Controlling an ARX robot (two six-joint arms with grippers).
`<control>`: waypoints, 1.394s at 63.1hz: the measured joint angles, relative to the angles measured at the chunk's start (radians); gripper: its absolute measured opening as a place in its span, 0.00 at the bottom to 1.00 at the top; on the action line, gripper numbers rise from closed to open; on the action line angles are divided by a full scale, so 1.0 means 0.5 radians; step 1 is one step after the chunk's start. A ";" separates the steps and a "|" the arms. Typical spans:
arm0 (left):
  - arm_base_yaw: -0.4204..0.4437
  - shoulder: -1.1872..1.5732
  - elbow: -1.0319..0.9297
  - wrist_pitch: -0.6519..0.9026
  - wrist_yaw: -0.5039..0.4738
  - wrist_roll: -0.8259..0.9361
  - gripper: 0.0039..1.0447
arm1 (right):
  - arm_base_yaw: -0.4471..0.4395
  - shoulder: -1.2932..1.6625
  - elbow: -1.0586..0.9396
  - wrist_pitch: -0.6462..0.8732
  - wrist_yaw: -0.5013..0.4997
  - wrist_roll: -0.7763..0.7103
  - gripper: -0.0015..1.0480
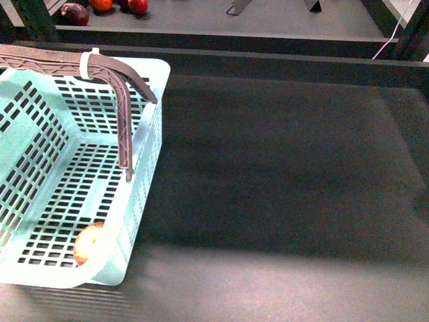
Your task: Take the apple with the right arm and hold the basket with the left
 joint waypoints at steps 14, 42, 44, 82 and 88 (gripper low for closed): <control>0.000 -0.320 -0.001 -0.294 -0.001 0.000 0.03 | 0.000 0.000 0.000 0.000 0.000 0.000 0.92; 0.000 -0.819 -0.001 -0.778 0.000 0.000 0.03 | 0.000 0.000 0.000 0.000 0.000 -0.001 0.92; 0.000 -0.836 -0.001 -0.796 -0.001 0.000 0.03 | 0.000 0.000 0.000 0.000 0.000 0.000 0.92; 0.000 -1.292 0.000 -1.263 -0.001 0.001 0.03 | 0.000 0.000 0.000 0.000 0.000 0.000 0.92; 0.000 -1.292 0.000 -1.263 -0.001 0.001 0.03 | 0.000 0.000 0.000 0.000 0.000 -0.001 0.92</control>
